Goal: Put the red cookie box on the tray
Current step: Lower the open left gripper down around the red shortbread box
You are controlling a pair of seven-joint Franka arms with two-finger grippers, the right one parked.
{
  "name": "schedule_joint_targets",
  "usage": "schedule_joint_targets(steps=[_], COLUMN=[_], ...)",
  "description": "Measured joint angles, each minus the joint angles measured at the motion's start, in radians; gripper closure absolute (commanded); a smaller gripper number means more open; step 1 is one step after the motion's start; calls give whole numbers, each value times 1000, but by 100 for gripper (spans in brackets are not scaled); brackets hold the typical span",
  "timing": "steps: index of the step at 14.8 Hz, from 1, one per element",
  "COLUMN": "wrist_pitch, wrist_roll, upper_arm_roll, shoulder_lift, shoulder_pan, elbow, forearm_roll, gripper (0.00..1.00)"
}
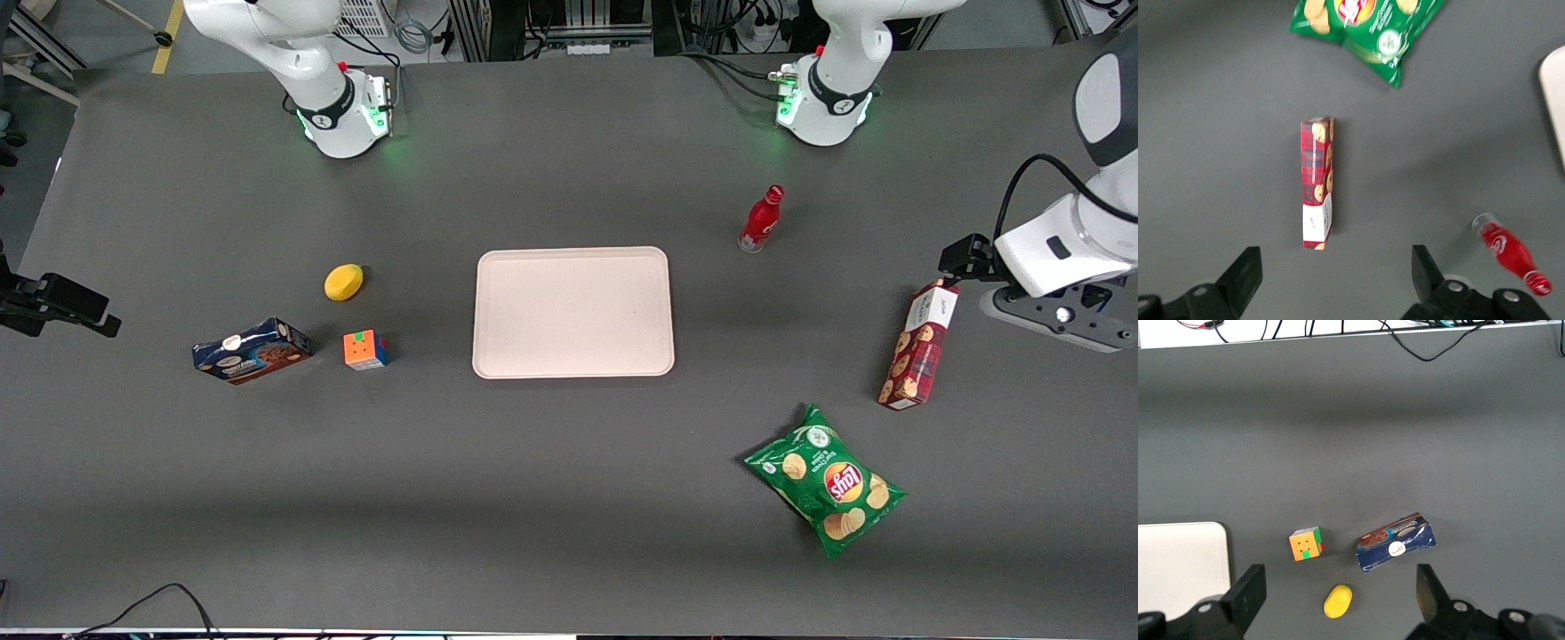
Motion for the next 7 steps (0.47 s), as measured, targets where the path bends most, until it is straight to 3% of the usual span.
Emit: schedule_joint_targets(steps=[7], wrist_pitch=[286], wrist_roll=[92], upper_arm_roll=[78], shoulder_lift=[-90], shoulder_pan=[15], elbow=[-319], forearm_roll=[5], gripper=[0])
